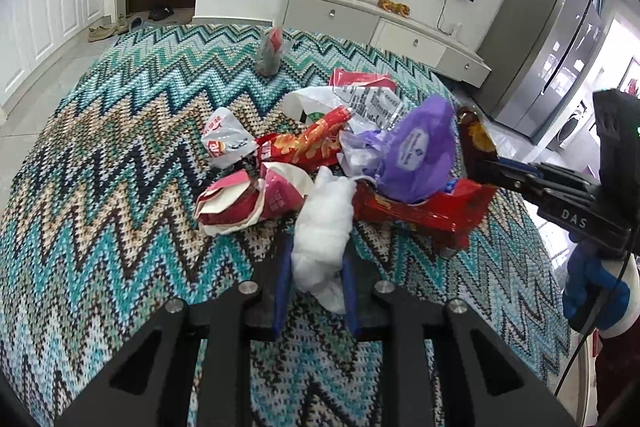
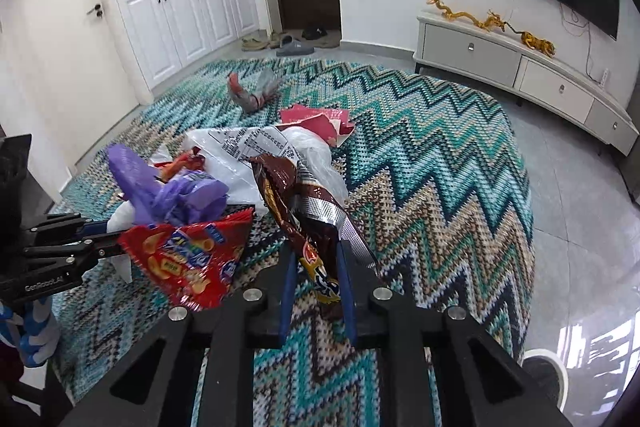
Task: Collect trash
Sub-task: 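Grasp the brown chip bag with the right tool while the left grasps white tissue, then carry the brown chip bag and white tissue to the trash bin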
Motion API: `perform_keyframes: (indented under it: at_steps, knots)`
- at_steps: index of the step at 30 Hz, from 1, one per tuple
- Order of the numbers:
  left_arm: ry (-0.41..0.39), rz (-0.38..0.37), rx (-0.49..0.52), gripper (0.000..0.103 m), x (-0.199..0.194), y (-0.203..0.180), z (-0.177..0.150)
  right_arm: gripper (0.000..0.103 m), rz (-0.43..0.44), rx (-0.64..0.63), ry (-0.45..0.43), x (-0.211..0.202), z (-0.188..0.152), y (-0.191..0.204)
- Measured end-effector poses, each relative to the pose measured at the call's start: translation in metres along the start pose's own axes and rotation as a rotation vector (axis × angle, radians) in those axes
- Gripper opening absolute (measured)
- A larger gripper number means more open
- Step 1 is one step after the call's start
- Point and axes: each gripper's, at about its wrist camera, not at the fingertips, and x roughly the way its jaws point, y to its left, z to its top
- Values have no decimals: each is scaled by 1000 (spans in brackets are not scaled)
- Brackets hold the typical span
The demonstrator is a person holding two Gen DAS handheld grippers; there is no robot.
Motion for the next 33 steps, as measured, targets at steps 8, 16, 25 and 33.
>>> perform_keyframes:
  at_steps: [8,16,25,33]
  knots:
    - [-29,6,-20,21,-24,-1,-12,9,19,56,-43,-33,-19,-2]
    - [-91,-19,-8,21,-65,-13,-19,9,46,86,-90,-63,-30,3]
    - [-88,-126,107,21,-71,-76,-13,9,5,179,-152,-113,-64,-22]
    - [-16,-239,272,21,-29,-177,1,9,-153,363,-166,-156,-122,-101]
